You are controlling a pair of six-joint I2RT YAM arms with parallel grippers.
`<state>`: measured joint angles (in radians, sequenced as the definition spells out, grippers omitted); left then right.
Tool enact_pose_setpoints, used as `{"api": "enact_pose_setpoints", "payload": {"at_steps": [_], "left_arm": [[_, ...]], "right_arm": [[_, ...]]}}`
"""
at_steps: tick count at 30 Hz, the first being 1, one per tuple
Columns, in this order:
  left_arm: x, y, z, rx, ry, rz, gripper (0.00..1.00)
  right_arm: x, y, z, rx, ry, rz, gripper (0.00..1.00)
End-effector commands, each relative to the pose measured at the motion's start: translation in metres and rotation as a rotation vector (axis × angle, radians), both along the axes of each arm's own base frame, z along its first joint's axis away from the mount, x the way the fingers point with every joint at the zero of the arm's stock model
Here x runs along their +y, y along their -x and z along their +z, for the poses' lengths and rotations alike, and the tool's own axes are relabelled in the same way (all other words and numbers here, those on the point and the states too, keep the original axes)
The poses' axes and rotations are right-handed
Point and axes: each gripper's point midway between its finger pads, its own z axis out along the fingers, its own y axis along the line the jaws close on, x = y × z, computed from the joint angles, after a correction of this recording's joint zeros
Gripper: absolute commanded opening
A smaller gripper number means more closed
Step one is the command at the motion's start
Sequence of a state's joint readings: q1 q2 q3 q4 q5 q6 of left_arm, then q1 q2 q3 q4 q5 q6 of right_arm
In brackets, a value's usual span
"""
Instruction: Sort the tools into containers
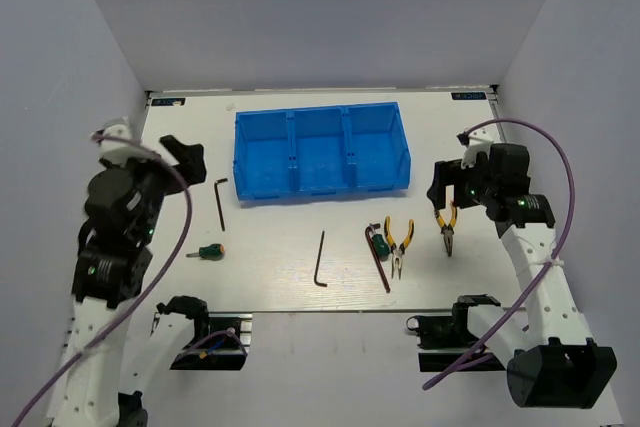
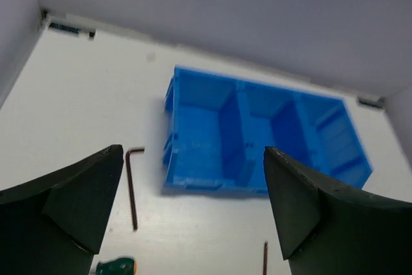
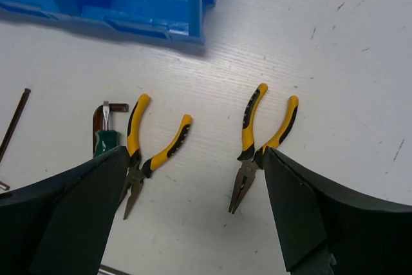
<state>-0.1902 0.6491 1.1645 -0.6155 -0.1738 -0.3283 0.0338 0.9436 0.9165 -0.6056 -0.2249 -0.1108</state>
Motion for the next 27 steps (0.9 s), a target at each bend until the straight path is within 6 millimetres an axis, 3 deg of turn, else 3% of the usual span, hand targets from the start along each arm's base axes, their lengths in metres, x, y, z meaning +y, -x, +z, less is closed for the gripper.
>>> {"api": "enact_pose_setpoints", "payload": {"at_steps": [1, 8, 9, 10, 11, 12, 13, 14, 15, 16, 18, 19, 20, 22, 23, 24, 27], "left_arm": [[-0.012, -0.017, -0.103, 0.379, -0.077, -0.052, 1.0], [-0.01, -0.024, -0.144, 0.508, -0.072, -0.015, 0.99], [-0.009, -0.025, -0.152, 0.53, -0.066, -0.001, 0.97], [-0.005, -0.026, -0.164, 0.567, -0.066, 0.023, 0.89], [0.001, -0.027, -0.17, 0.59, -0.07, 0.062, 0.82], [0.003, -0.029, -0.173, 0.603, -0.078, 0.074, 0.72], [0.005, -0.029, -0.182, 0.632, -0.09, 0.089, 0.49], [0.009, -0.032, -0.186, 0.646, -0.092, 0.118, 0.37], [0.011, -0.036, -0.198, 0.689, -0.108, 0.131, 0.3], [0.011, -0.038, -0.204, 0.711, -0.104, 0.146, 0.21], [0.014, -0.044, -0.217, 0.744, -0.102, 0.169, 0.21], [0.01, -0.048, -0.231, 0.783, -0.103, 0.154, 0.36], [0.007, -0.053, -0.238, 0.794, -0.112, 0.137, 0.47], [0.004, -0.063, -0.252, 0.813, -0.11, 0.119, 0.55], [0.004, -0.064, -0.273, 0.874, -0.123, 0.12, 0.61], [0.007, -0.067, -0.28, 0.894, -0.124, 0.129, 0.64], [0.005, -0.074, -0.308, 0.949, -0.12, 0.12, 0.64]], "right_arm": [[0.006, 0.014, -0.009, 0.061, -0.013, 0.049, 0.9], [0.018, 0.027, -0.011, -0.013, 0.031, 0.229, 0.87], [0.017, 0.025, -0.013, -0.023, 0.03, 0.229, 0.5], [0.016, 0.024, -0.013, -0.035, 0.036, 0.229, 0.22], [0.01, 0.02, -0.016, -0.036, 0.055, 0.188, 0.0], [0.008, 0.017, -0.016, -0.032, 0.054, 0.159, 0.0], [0.005, 0.015, -0.016, -0.015, 0.041, 0.116, 0.0], [-0.001, 0.014, -0.025, 0.034, 0.062, 0.089, 0.0], [-0.001, 0.014, -0.021, 0.038, 0.065, 0.096, 0.0], [0.0, 0.021, -0.029, 0.084, 0.067, 0.111, 0.08], [0.0, 0.026, -0.04, 0.129, 0.069, 0.115, 0.44], [-0.001, 0.028, -0.046, 0.139, 0.076, 0.119, 0.71], [-0.001, 0.028, -0.047, 0.136, 0.076, 0.119, 0.79], [-0.004, 0.029, -0.049, 0.136, 0.086, 0.108, 0.86], [-0.005, 0.03, -0.051, 0.139, 0.087, 0.106, 0.86], [-0.005, 0.03, -0.052, 0.142, 0.092, 0.106, 0.86], [-0.009, 0.032, -0.057, 0.158, 0.108, 0.103, 0.86]]}}
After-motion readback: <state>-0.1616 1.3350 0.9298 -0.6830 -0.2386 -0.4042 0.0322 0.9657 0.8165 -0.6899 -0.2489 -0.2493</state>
